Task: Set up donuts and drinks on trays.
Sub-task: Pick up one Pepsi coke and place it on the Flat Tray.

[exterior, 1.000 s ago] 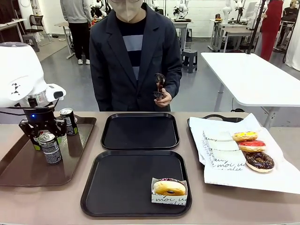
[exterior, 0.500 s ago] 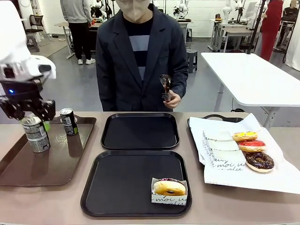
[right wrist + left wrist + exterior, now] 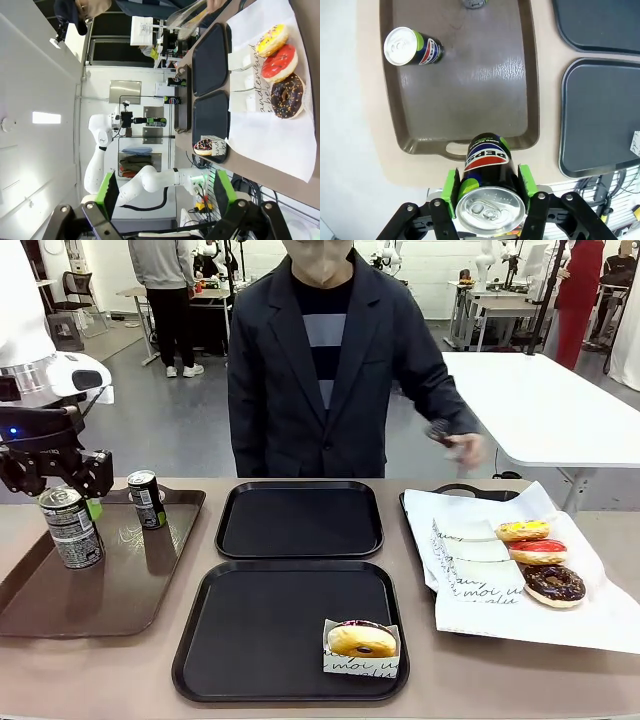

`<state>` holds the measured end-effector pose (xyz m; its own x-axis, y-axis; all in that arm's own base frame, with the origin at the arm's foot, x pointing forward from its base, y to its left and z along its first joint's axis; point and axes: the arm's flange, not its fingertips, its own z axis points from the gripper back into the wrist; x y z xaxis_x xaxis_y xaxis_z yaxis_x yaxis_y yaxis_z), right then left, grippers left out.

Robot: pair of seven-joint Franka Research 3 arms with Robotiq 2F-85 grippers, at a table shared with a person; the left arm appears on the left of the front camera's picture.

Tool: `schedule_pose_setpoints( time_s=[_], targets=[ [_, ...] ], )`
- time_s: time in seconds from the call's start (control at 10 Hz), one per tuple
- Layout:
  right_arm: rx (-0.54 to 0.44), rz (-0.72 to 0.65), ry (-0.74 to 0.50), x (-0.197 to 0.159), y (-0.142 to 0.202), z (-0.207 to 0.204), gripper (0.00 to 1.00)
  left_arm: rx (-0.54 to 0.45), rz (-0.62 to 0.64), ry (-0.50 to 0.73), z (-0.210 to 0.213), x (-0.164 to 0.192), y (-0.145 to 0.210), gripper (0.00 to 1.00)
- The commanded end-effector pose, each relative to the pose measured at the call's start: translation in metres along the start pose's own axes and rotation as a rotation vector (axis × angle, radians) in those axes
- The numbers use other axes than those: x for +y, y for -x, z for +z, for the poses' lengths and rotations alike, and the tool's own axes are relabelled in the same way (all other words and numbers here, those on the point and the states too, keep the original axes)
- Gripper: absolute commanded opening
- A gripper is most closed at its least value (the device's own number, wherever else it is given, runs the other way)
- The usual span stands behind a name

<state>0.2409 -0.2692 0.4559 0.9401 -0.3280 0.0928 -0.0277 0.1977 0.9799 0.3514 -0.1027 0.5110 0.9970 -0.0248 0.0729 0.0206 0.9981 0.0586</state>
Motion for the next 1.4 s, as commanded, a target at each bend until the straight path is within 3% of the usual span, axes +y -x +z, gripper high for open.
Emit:
schedule_pose_setpoints(
  time_s=[0.0,0.2,0.5,0.7,1.0,1.3],
  targets=[
    [0.001,0.004,-0.014,0.000,0.001,0.001,1.00,-0.071,-0.008,0.066,0.017,-0.016,0.008,0.58],
    [0.001,0.004,-0.014,0.000,0.001,0.001,1.00,-0.128,-0.044,0.115,0.033,-0.068,0.012,0.58],
    [0.001,0.004,-0.014,0.000,0.001,0.001,1.00,-0.082,-0.139,0.130,0.019,-0.150,0.001,0.58],
    [0.001,0.004,-0.014,0.000,0.001,0.001,1.00,-0.053,-0.187,0.142,-0.003,-0.188,0.001,0.58],
    [0.001,0.004,-0.014,0.000,0.001,0.001,1.00,-0.060,-0.293,0.149,-0.038,-0.228,0.007,0.58],
    [0.001,0.004,-0.014,0.000,0.001,0.001,1.00,0.015,-0.342,0.081,-0.087,-0.231,0.011,0.58]
  ],
)
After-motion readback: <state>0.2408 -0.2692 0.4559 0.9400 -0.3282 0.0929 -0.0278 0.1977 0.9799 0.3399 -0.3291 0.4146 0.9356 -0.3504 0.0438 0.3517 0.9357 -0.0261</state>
